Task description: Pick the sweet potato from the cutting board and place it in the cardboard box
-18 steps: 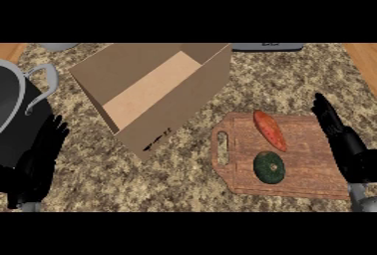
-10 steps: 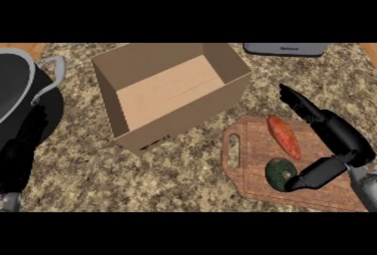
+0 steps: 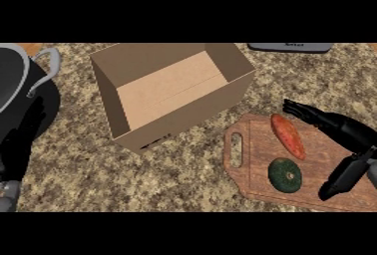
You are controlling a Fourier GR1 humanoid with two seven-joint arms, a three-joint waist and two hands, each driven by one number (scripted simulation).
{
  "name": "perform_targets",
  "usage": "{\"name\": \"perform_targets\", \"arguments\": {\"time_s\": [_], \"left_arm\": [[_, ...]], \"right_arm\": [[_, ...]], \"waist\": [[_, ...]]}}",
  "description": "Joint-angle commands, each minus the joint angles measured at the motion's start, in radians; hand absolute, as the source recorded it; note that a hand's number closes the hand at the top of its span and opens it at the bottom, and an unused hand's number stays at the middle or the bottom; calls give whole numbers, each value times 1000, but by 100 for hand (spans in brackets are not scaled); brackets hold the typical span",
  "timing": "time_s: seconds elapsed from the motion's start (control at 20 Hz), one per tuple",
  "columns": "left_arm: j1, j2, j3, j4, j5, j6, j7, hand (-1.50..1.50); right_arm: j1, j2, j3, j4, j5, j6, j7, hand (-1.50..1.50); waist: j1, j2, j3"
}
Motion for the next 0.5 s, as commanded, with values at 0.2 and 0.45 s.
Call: {"name": "perform_targets", "arguments": {"time_s": [0.2, 0.45], "left_arm": [[-75, 1, -13, 57, -37, 0, 39, 0], [-88, -13, -27, 61, -46, -11, 28, 0]], "right_arm": [[-177, -105, 46, 157, 263, 49, -285, -150], [-273, -150, 174, 200, 454, -17, -358, -150]], "waist": [[10, -3, -2], [33, -5, -5]]}}
